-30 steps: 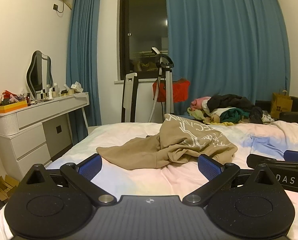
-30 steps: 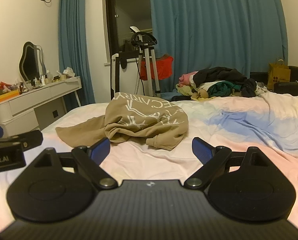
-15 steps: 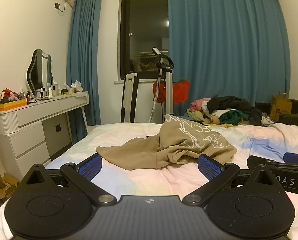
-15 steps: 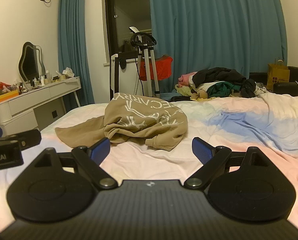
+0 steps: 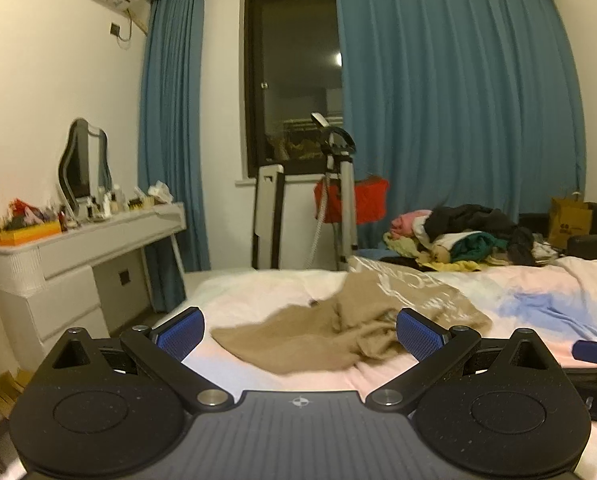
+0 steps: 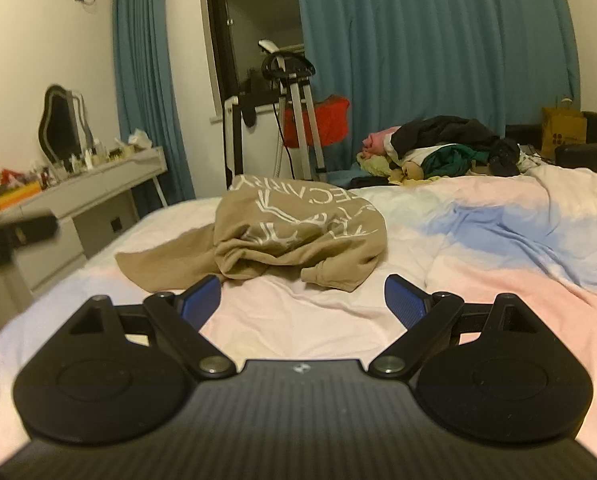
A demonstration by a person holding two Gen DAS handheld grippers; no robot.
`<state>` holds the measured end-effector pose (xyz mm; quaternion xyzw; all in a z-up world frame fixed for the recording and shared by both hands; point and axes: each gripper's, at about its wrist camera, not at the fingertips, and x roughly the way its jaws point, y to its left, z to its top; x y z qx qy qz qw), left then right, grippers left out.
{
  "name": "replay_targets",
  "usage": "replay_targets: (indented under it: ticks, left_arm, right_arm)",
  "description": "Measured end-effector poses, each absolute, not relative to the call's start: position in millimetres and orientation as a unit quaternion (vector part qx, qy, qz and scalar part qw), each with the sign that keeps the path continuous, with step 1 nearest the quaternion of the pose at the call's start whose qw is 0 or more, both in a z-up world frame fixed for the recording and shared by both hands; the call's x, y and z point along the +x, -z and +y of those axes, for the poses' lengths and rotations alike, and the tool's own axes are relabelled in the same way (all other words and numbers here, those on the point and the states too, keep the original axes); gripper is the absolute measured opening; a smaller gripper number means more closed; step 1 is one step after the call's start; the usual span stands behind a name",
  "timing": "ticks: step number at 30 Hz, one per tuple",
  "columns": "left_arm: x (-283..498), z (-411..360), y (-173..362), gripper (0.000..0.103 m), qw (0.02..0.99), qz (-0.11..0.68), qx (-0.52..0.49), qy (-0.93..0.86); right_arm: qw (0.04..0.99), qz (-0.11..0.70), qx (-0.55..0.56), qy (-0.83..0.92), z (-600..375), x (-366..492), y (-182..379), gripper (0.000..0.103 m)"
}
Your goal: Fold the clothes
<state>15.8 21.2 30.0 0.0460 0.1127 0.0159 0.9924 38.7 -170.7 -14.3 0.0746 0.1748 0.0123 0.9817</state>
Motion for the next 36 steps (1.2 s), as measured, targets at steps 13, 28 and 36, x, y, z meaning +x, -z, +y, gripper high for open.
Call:
replay_targets:
  ticks: [13,28,36]
  left_arm:
    - [74.7,61.6,3.5,0.103,0.984,0.171,-0.04,-0.012]
    - [115.3,91.6,39.4,0.103,0.965,0.227,-0.127,0.015]
    - [67.5,55.1,20.0,0.103,0.978,0.194,-0.049,0.058]
  right_arm:
    - [0.964,0.263,0.03,0.04,-152.6,202.8,79.5,0.063]
    - [0.968,0.219,0.061,0.105,-153.8,219.8,35.3,0.016]
    - [0.986,0.126,0.095,0.062,-188.6,132.2,-43.9,0.014]
